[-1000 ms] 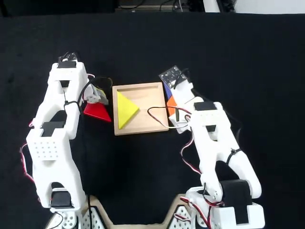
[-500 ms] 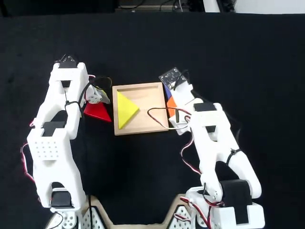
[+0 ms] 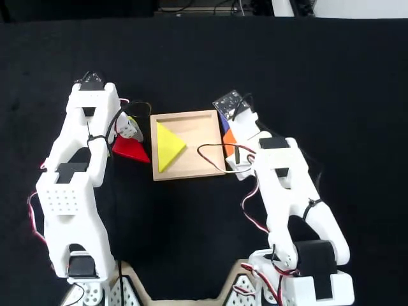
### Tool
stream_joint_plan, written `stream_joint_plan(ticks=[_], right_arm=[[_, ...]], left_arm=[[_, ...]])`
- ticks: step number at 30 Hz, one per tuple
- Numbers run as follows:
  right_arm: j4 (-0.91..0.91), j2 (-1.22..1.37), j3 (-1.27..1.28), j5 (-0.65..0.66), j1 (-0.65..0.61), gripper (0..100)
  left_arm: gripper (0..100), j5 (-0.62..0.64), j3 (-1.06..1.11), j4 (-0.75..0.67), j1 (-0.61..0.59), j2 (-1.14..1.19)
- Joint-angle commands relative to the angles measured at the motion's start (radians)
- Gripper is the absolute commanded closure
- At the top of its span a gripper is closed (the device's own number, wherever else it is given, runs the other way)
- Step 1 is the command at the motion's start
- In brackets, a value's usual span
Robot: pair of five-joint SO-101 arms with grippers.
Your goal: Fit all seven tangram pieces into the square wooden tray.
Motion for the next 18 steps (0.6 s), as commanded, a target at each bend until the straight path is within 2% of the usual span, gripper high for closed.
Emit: stream_joint_plan(ticks=[1, 8, 12, 18], right_arm=[[-0.017, -0.001, -0.004, 0.0, 0.015, 98.7], [-0.043, -0.01, -0.012, -0.009, 0.083, 98.7], [-0.061, -0.01, -0.012, -0.012, 0.109, 98.7], [-0.115, -0.01, -0.012, -0.083, 0.164, 98.7]], left_arm=[[79, 0.006, 0.008, -0.005, -0.035, 0.002], [79, -0.002, 0.004, 0.003, -0.085, -0.011], [81, -0.084, -0.031, 0.066, -0.073, -0.035], [84, -0.212, -0.122, 0.11, -0.061, -0.133]])
